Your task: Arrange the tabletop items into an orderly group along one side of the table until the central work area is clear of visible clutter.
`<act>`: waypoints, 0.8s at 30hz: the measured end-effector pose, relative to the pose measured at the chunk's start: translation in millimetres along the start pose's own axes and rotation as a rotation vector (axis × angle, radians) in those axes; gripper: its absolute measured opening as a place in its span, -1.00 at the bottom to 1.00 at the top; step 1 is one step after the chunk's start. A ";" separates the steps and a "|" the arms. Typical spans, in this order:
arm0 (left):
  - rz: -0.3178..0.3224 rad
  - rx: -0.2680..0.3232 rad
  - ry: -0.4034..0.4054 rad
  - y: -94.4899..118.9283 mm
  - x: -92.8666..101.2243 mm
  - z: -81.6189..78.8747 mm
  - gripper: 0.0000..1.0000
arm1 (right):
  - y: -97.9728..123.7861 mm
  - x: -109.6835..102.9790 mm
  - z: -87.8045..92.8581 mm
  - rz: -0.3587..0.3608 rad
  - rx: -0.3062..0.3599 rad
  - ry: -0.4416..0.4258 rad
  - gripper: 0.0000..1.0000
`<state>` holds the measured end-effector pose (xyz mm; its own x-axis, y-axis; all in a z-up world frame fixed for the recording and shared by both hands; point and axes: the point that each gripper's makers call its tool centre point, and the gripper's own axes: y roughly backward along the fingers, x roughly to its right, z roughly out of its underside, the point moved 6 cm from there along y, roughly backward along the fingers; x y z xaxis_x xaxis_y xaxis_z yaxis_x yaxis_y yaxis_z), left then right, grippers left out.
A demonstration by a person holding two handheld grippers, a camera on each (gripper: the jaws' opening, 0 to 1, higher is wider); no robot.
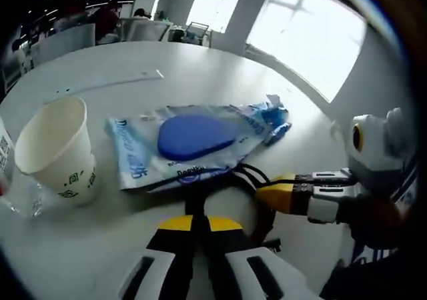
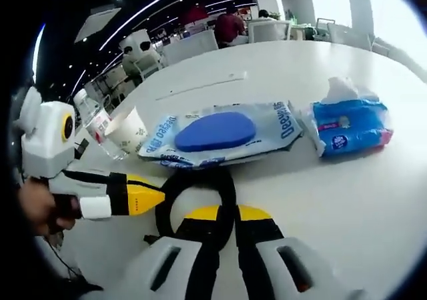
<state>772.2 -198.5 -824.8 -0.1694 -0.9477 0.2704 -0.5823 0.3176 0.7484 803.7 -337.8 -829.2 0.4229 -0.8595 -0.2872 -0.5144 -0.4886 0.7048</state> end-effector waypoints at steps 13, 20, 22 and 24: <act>0.027 -0.019 -0.002 5.3 6.8 4.1 -0.97 | 11.4 3.6 4.2 0.006 -0.023 -0.084 -1.00; 0.044 -0.005 -0.014 12.0 18.0 4.2 -0.97 | 24.7 7.1 8.5 0.013 -0.019 -0.115 -1.00; 0.049 0.000 -0.018 14.4 20.2 3.5 -0.97 | 28.9 7.1 8.2 0.015 -0.010 -0.123 -1.00; 0.054 0.009 -0.018 18.0 23.0 2.0 -0.97 | 27.9 7.2 9.7 0.017 -0.004 -0.128 -1.00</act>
<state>756.2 -214.7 -806.3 -0.2149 -0.9297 0.2992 -0.5789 0.3680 0.7276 785.2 -359.1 -817.9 0.3150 -0.8799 -0.3557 -0.5176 -0.4734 0.7127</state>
